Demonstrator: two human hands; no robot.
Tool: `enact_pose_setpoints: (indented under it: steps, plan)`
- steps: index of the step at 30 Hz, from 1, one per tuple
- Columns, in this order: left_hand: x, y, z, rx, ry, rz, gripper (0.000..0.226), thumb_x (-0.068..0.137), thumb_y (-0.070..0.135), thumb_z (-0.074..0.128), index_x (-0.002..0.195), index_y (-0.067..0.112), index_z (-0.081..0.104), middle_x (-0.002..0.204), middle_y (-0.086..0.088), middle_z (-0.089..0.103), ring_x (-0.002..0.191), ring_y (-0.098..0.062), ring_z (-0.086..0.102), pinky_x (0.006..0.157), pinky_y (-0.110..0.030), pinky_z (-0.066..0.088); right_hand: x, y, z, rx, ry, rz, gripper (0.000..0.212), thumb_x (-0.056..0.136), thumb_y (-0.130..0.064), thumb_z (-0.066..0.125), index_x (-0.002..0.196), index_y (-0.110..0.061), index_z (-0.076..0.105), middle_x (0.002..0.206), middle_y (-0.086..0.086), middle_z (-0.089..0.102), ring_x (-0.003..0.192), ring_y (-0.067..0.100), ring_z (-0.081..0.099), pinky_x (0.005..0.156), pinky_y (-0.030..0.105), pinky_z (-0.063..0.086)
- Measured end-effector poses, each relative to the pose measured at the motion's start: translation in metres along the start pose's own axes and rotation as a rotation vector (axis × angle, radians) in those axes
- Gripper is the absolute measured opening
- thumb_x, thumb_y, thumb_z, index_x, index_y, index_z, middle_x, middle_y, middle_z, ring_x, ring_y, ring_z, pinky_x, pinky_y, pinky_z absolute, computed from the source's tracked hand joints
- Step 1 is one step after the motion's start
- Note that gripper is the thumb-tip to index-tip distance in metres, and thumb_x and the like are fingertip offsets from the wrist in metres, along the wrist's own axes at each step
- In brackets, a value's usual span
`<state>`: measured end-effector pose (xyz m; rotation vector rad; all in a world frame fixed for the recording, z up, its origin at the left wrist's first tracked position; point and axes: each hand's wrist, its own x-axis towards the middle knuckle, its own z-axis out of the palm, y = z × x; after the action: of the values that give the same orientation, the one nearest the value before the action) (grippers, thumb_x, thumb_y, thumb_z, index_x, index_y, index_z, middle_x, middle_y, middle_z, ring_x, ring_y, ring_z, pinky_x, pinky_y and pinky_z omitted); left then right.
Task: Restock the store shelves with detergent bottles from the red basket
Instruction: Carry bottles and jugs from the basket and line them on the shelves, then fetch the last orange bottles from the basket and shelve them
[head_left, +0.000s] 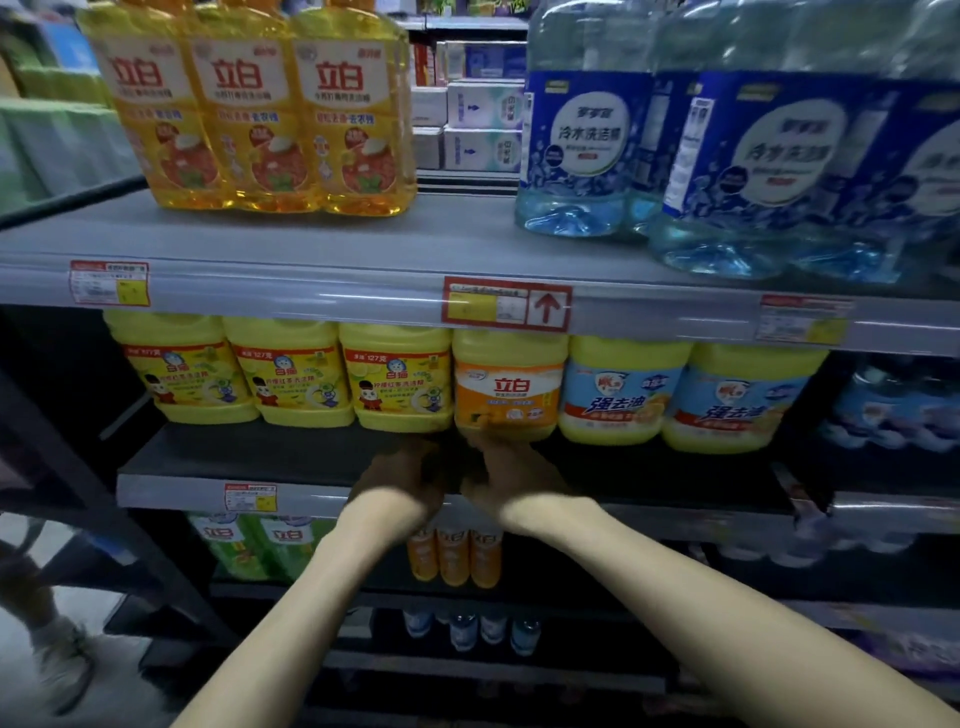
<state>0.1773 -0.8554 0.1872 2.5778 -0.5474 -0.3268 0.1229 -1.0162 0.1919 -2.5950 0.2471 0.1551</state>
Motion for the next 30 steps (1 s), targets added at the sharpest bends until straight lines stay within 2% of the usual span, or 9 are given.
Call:
enact_pose_setpoints:
  steps: [2, 4, 7, 8, 10, 13, 17, 21, 30]
  plan:
    - [-0.010, 0.018, 0.004, 0.081, -0.018, 0.003, 0.040, 0.093, 0.048, 0.045, 0.125, 0.034, 0.066, 0.117, -0.001, 0.076, 0.098, -0.027, 0.073, 0.080, -0.035, 0.060, -0.018, 0.012, -0.013, -0.079, -0.017, 0.023, 0.059, 0.100, -0.045, 0.061, 0.155, -0.030, 0.047, 0.157, 0.002, 0.051, 0.141, 0.029, 0.052, 0.114, 0.042, 0.047]
    - [-0.024, 0.044, 0.014, 0.144, -0.009, 0.000, 0.025, 0.097, 0.039, 0.052, 0.112, 0.025, 0.066, 0.106, -0.005, 0.074, 0.092, -0.027, 0.071, 0.080, -0.036, 0.060, -0.047, 0.030, -0.028, -0.146, -0.038, 0.049, 0.059, 0.102, -0.047, 0.058, 0.157, -0.029, 0.046, 0.158, 0.005, 0.049, 0.142, 0.030, 0.049, 0.116, 0.040, 0.044]
    - [-0.049, 0.089, 0.033, 0.229, 0.047, 0.007, 0.021, 0.095, 0.037, 0.057, 0.094, 0.017, 0.062, 0.100, -0.008, 0.067, 0.093, -0.032, 0.068, 0.083, -0.040, 0.059, -0.092, 0.061, -0.045, -0.225, -0.047, 0.094, 0.047, 0.102, -0.048, 0.054, 0.141, -0.024, 0.057, 0.138, 0.009, 0.062, 0.123, 0.032, 0.061, 0.097, 0.039, 0.053]
    - [-0.056, 0.103, 0.041, 0.252, 0.056, 0.027, 0.024, 0.096, 0.039, 0.056, 0.095, 0.016, 0.062, 0.102, -0.009, 0.067, 0.096, -0.034, 0.067, 0.083, -0.041, 0.058, -0.107, 0.073, -0.050, -0.258, -0.043, 0.103, 0.042, 0.103, -0.049, 0.052, 0.132, -0.020, 0.060, 0.129, 0.009, 0.066, 0.115, 0.033, 0.064, 0.089, 0.039, 0.053]
    - [-0.072, 0.131, 0.060, 0.272, 0.053, 0.089, 0.027, 0.096, 0.041, 0.055, 0.102, 0.016, 0.064, 0.108, -0.008, 0.070, 0.100, -0.033, 0.068, 0.085, -0.042, 0.059, -0.137, 0.101, -0.056, -0.317, 0.000, 0.104, 0.042, 0.105, -0.051, 0.048, 0.126, -0.017, 0.061, 0.124, 0.011, 0.067, 0.113, 0.035, 0.065, 0.088, 0.041, 0.051]
    - [-0.096, 0.171, 0.096, 0.273, 0.045, 0.174, 0.033, 0.096, 0.042, 0.055, 0.117, 0.020, 0.066, 0.117, -0.006, 0.072, 0.109, -0.030, 0.068, 0.088, -0.042, 0.058, -0.183, 0.148, -0.060, -0.328, 0.096, 0.106, 0.047, 0.105, -0.052, 0.046, 0.135, -0.017, 0.058, 0.134, 0.010, 0.066, 0.123, 0.034, 0.061, 0.095, 0.041, 0.050]
    - [-0.124, 0.220, 0.153, 0.303, 0.001, 0.252, 0.028, 0.096, 0.043, 0.054, 0.107, 0.020, 0.062, 0.111, -0.005, 0.071, 0.107, -0.031, 0.067, 0.085, -0.040, 0.055, -0.244, 0.214, -0.060, -0.291, 0.132, 0.184, 0.052, 0.105, -0.052, 0.046, 0.145, -0.020, 0.054, 0.141, 0.006, 0.063, 0.131, 0.031, 0.055, 0.105, 0.042, 0.047]
    - [-0.142, 0.265, 0.213, 0.353, -0.090, 0.307, 0.037, 0.096, 0.042, 0.053, 0.123, 0.020, 0.066, 0.119, -0.004, 0.072, 0.111, -0.031, 0.068, 0.089, -0.040, 0.054, -0.305, 0.277, -0.052, -0.289, 0.119, 0.321, 0.051, 0.106, -0.053, 0.043, 0.144, -0.020, 0.053, 0.140, 0.004, 0.062, 0.132, 0.029, 0.054, 0.106, 0.042, 0.046]
    - [-0.153, 0.354, 0.342, 0.476, -0.400, 0.498, 0.035, 0.098, 0.043, 0.053, 0.119, 0.018, 0.067, 0.115, -0.006, 0.072, 0.105, -0.032, 0.070, 0.086, -0.039, 0.055, -0.381, 0.384, -0.021, -0.181, 0.107, 0.637, 0.051, 0.104, -0.051, 0.045, 0.140, -0.017, 0.057, 0.135, 0.006, 0.066, 0.127, 0.030, 0.058, 0.105, 0.044, 0.046]
